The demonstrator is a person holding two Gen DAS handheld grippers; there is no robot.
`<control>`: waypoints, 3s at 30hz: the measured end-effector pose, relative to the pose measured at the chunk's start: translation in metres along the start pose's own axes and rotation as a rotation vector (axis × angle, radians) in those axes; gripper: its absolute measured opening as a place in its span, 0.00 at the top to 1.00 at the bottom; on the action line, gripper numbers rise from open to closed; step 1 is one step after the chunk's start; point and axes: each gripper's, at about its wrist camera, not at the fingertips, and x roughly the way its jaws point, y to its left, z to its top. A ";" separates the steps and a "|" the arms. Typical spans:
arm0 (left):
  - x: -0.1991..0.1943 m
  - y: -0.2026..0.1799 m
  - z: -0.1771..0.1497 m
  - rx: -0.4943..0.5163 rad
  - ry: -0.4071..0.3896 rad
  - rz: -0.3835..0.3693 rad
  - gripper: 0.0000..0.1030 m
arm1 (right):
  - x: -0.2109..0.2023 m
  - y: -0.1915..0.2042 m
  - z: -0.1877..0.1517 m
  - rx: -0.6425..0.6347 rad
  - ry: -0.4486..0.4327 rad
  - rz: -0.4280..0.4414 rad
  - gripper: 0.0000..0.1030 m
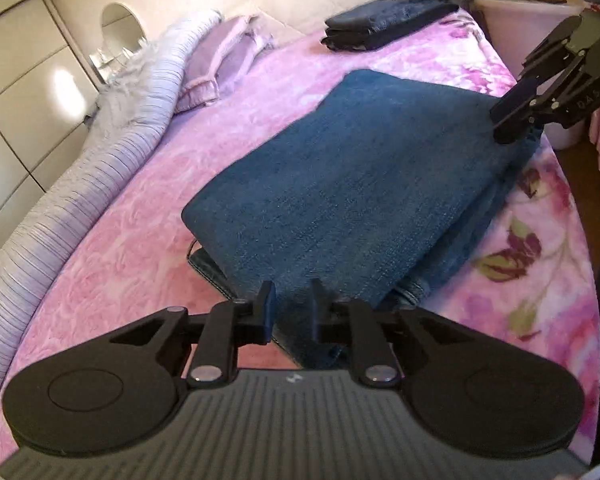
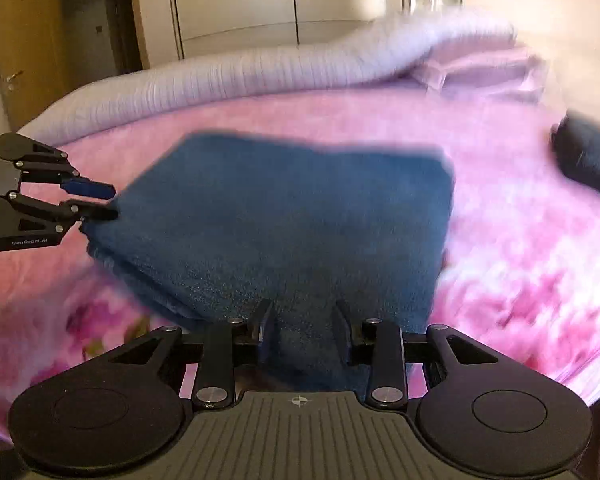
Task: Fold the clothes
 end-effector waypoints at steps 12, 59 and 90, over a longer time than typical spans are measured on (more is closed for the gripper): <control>-0.009 -0.004 -0.009 -0.164 -0.054 0.052 0.89 | 0.018 0.039 0.053 -0.159 -0.029 0.111 0.65; 0.034 -0.057 0.064 -0.138 -0.001 -0.041 0.84 | 0.038 -0.123 0.087 0.156 -0.005 -0.006 0.62; -0.008 -0.045 0.042 -0.199 0.002 0.069 0.80 | -0.042 -0.047 -0.003 0.003 0.030 -0.085 0.48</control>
